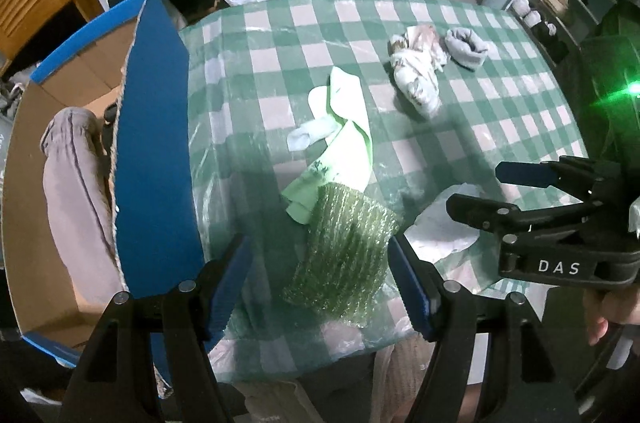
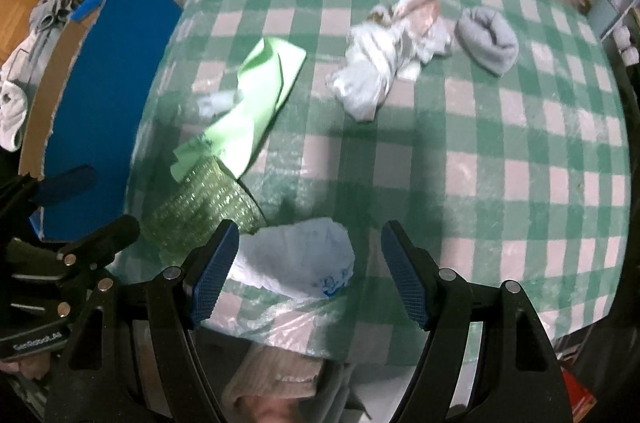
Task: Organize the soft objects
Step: 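Grasp the green mesh scrubber with the left tool while the right tool grasps the white sock, then carry the green scrubber with the left tool while the right tool carries the white sock to the box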
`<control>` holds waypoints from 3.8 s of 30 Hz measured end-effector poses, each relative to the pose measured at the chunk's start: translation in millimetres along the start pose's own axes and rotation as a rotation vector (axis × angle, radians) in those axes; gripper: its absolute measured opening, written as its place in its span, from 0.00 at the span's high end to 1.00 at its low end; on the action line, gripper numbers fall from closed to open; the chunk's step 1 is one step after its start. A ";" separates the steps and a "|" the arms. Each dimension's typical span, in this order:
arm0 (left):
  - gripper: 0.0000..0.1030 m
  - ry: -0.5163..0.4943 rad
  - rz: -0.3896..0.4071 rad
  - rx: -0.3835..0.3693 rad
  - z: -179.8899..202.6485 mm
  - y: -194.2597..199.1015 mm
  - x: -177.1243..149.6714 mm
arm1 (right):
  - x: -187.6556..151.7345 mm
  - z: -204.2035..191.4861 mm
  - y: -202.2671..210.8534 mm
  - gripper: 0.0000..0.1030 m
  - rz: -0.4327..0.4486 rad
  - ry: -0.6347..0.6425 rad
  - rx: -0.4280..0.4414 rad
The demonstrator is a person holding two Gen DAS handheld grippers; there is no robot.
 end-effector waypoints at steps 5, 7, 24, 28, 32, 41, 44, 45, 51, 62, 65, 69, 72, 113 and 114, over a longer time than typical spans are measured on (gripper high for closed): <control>0.31 0.013 -0.032 -0.005 -1.8 -11.5 -6.7 | -5.8 -1.5 -13.0 0.28 -0.029 0.010 0.008; 0.31 0.019 -0.046 -0.006 -2.9 -16.3 -8.3 | -6.7 -2.8 -17.4 0.28 -0.040 0.018 0.004; 0.29 0.008 -0.100 -0.027 0.7 -32.6 -9.3 | -5.3 43.8 -19.9 0.28 -0.021 -0.066 -0.113; 0.26 0.006 -0.104 -0.032 3.4 -34.6 -9.6 | -5.1 45.1 -6.9 0.28 0.026 -0.047 -0.063; 0.26 0.008 -0.121 -0.036 5.1 -39.4 -11.8 | -7.9 40.2 -1.4 0.28 0.037 -0.010 -0.036; 0.26 -0.008 -0.164 -0.021 12.1 -56.2 -18.5 | -9.7 19.9 -14.3 0.27 0.012 0.121 -0.108; 0.26 -0.017 -0.182 -0.009 13.2 -64.5 -20.6 | -10.3 17.4 -20.6 0.26 0.006 0.144 -0.121; 0.26 -0.019 -0.185 -0.004 13.3 -66.7 -20.9 | -9.8 17.4 -21.3 0.26 0.007 0.149 -0.125; 0.24 -0.033 -0.180 0.020 11.7 -75.7 -19.4 | -8.2 18.7 -24.4 0.26 -0.002 0.158 -0.130; 0.74 -0.082 -0.150 0.028 18.7 -76.9 -20.7 | -13.2 2.4 -44.4 0.26 -0.010 0.174 -0.142; 0.79 -0.062 -0.159 -0.004 20.7 -77.0 -20.0 | -15.3 -3.5 -47.9 0.31 -0.002 0.200 -0.152; 0.81 -0.062 -0.154 -0.015 22.8 -74.5 -20.5 | -17.7 -7.7 -47.9 0.36 0.004 0.196 -0.141; 0.81 -0.063 -0.141 -0.025 26.5 -66.9 -19.7 | -14.4 -7.4 -41.0 0.38 0.013 0.189 -0.137; 0.81 -0.007 0.106 -0.046 1.4 33.0 19.5 | 27.7 0.4 84.3 0.38 0.277 0.052 -0.041; 0.81 -0.007 0.113 -0.045 0.7 35.9 20.5 | 28.6 -0.5 86.6 0.38 0.283 0.051 -0.040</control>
Point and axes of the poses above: each gripper's, at about its wrist camera, not at the fingertips, and y roughly against the way its jaws point, z to its right, x to its top, the point moved 3 cm from there along -y, roughly the way its jaws point, and after that the axes turned 10 degrees about -x, right-handed, at the moved point
